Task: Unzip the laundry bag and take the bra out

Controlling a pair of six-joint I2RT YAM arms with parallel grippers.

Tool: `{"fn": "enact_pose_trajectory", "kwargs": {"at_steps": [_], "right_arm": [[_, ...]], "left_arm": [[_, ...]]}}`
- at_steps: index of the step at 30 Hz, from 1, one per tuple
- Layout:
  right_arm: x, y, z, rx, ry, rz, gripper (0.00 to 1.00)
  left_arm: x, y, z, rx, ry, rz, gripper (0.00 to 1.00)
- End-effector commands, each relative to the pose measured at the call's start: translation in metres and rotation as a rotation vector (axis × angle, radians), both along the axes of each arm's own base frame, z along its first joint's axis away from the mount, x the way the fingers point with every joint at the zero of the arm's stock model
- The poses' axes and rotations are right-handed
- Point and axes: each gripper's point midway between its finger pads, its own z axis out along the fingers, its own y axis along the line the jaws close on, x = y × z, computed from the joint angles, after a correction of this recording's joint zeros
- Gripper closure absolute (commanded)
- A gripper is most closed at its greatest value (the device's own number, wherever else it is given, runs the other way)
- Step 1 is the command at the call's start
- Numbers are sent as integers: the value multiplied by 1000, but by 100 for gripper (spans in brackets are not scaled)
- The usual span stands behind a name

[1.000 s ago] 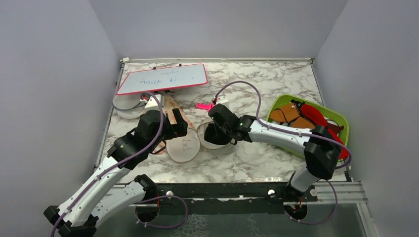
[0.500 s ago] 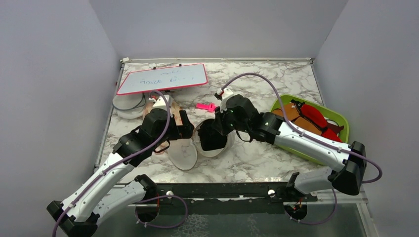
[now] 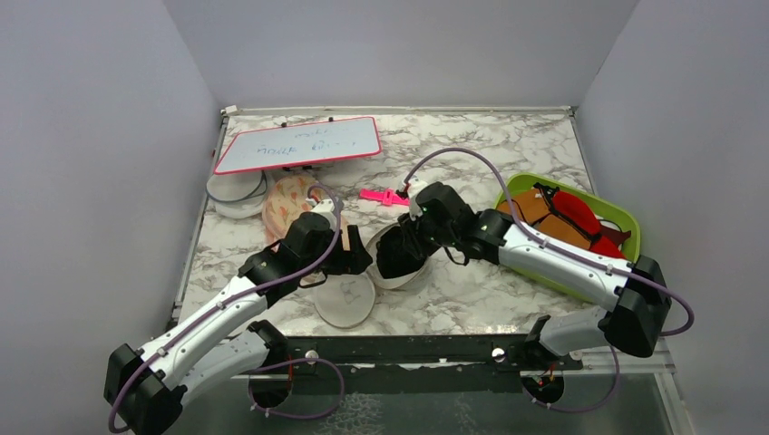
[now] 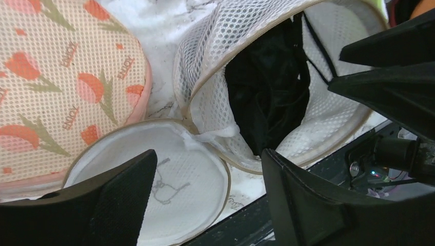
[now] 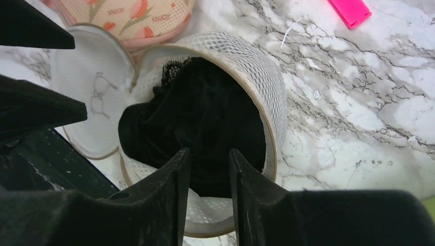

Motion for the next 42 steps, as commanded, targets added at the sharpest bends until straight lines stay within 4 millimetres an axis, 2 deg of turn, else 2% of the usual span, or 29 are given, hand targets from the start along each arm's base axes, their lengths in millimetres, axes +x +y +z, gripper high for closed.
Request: {"fn": "enact_pose_trajectory", "kwargs": {"at_steps": [1, 4, 6, 9, 11, 13, 17, 21, 26, 28, 30, 33, 36, 42], "right_arm": [[-7, 4, 16, 7, 33, 40, 64], [-17, 7, 41, 64, 44, 61, 55], [-25, 12, 50, 108, 67, 82, 51], [-39, 37, 49, 225, 147, 140, 50], [-49, 55, 38, 304, 229, 173, 50], [-42, 60, 24, 292, 262, 119, 51], [-8, 51, 3, 211, 166, -28, 52], [10, 46, -13, 150, 115, -90, 55], [11, 55, -37, 125, 143, -68, 58], [13, 57, -43, 121, 145, -70, 62], [17, 54, -45, 99, 133, -89, 71], [16, 50, -36, 90, 115, -88, 88], [-2, 52, -13, 140, 135, -9, 98], [-39, 54, 54, 302, 127, 179, 99]], "left_arm": [[6, -11, -5, -58, 6, 1, 34], [6, -14, -15, -61, 25, 1, 39], [5, -14, -20, -60, 35, 9, 42], [6, -12, -24, -65, 35, 22, 45], [7, -14, -24, -76, 29, 24, 46], [6, -15, -24, -81, 32, 19, 47], [4, -16, -25, -83, 42, 6, 49], [3, -15, -26, -78, 40, 4, 50], [5, -16, -23, -81, 33, 6, 50], [6, -17, -23, -76, 34, 4, 50], [7, -17, -24, -71, 34, 0, 50], [7, -17, -26, -65, 39, 0, 50], [7, -15, -29, -57, 39, 7, 50], [8, -12, -39, -33, 49, 20, 50]]}}
